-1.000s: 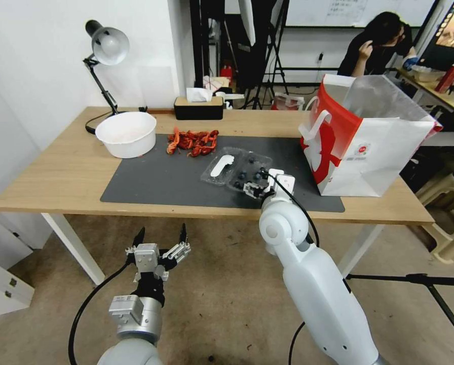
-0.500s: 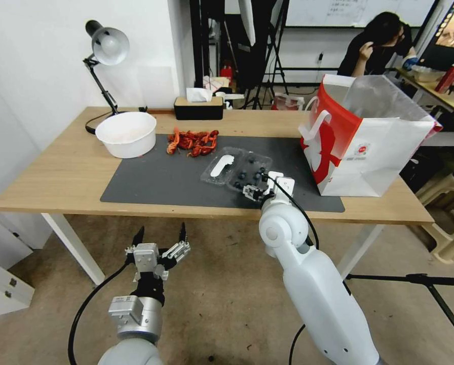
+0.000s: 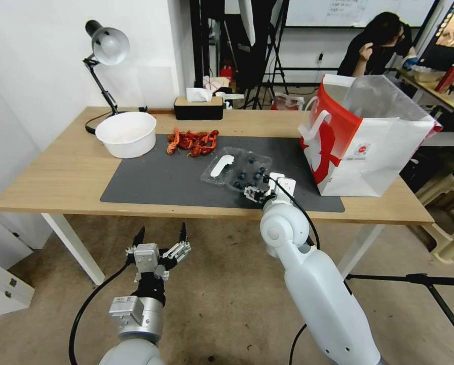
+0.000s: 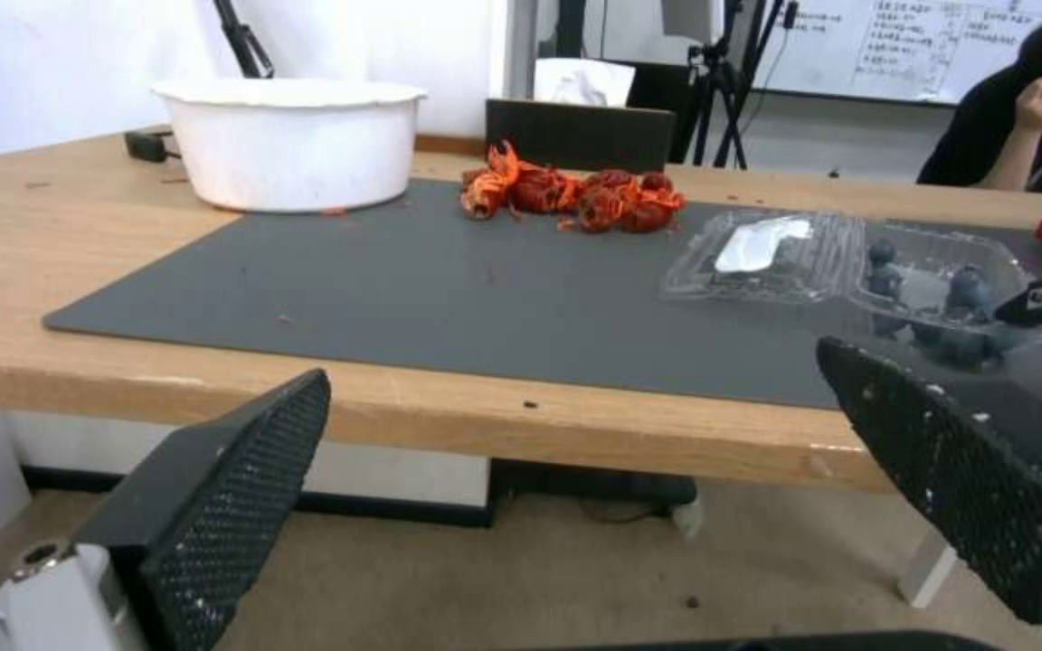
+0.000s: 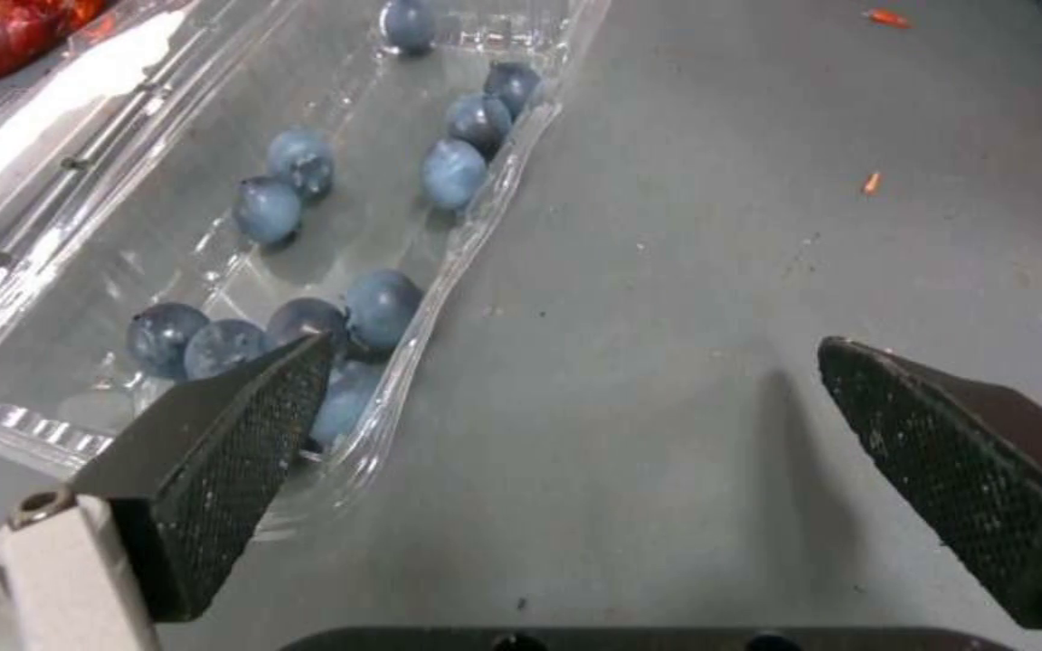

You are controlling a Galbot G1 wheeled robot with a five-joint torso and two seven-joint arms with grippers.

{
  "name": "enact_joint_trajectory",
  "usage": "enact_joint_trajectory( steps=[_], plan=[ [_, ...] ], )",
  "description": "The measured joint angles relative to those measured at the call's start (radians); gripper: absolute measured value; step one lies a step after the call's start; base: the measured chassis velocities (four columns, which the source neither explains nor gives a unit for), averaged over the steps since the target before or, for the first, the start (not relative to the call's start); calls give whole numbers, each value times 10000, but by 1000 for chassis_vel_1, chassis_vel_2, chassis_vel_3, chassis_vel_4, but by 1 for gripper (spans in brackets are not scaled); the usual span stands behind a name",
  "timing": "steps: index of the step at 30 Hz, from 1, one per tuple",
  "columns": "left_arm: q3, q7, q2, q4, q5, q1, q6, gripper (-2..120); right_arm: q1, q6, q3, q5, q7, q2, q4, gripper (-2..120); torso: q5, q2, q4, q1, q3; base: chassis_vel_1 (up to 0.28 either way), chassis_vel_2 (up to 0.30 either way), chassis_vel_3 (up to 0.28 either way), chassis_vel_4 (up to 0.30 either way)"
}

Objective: Close the takeout container lid, then place the container into the takeout bag.

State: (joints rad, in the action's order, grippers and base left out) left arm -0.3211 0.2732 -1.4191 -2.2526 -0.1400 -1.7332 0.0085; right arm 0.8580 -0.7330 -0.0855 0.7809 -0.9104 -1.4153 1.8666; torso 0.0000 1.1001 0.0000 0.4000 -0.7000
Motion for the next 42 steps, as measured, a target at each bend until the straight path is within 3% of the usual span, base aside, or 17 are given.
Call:
enact_joint_trajectory(
  steps=[20,42],
  plan=[
    [99,64,0,-70,-143,7,-24,100,21,0,-173,339,-221,333,200,100,0,0,0,0,0,0,0,0,0],
    [105,80,23,26,-133,43,-137,100,170,-7,-721,961,-276,1308,499,100,0,-1,0,0,0,0,0,0,0]
  ],
)
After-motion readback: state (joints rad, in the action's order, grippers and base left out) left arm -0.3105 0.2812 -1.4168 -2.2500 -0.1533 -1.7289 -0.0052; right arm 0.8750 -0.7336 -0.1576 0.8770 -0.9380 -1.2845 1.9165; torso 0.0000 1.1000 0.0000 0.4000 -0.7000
